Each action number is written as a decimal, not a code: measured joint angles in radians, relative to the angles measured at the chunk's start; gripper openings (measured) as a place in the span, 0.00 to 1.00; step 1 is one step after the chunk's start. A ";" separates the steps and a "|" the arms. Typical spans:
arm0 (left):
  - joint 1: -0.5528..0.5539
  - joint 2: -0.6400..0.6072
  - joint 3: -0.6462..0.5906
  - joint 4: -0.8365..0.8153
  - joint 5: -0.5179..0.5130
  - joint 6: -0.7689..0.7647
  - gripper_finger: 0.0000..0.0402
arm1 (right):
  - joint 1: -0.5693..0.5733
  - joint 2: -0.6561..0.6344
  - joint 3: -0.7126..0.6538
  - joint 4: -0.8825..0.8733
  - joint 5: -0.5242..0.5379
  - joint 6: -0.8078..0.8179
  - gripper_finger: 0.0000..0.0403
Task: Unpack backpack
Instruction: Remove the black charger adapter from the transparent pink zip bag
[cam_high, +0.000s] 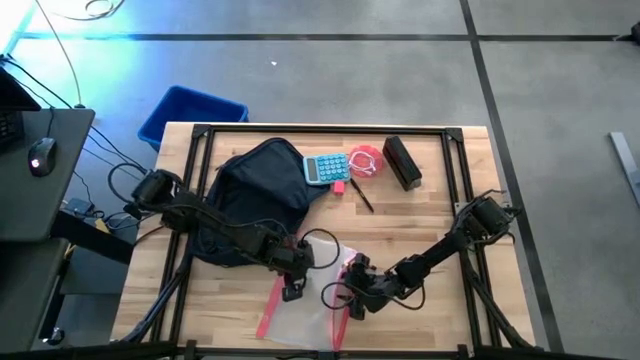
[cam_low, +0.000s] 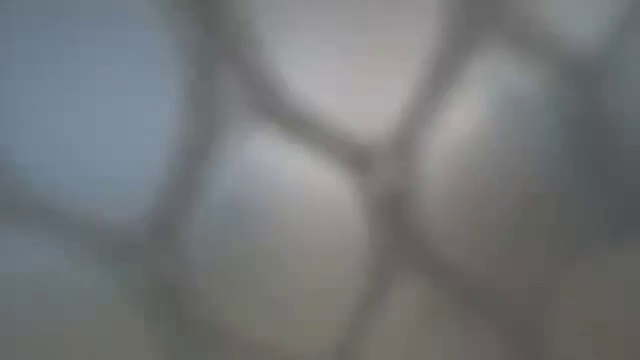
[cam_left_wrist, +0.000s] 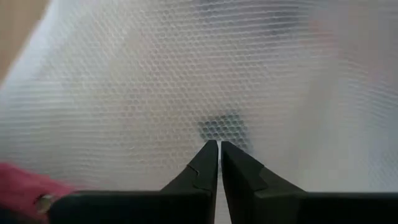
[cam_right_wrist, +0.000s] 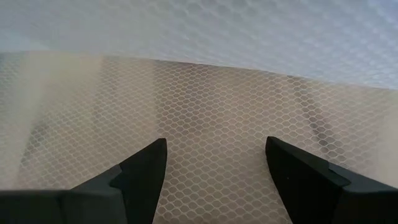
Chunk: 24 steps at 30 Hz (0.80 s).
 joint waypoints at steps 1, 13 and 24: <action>-0.004 -0.002 0.016 -0.047 -0.014 0.008 0.00 | 0.000 -0.001 -0.001 -0.006 0.000 0.005 0.64; -0.002 0.050 -0.139 0.135 0.025 -0.157 0.00 | -0.002 -0.003 -0.003 -0.007 0.000 0.024 0.64; 0.039 0.098 -0.145 0.342 0.051 -0.120 0.00 | -0.031 -0.003 -0.003 0.105 -0.084 -0.117 0.64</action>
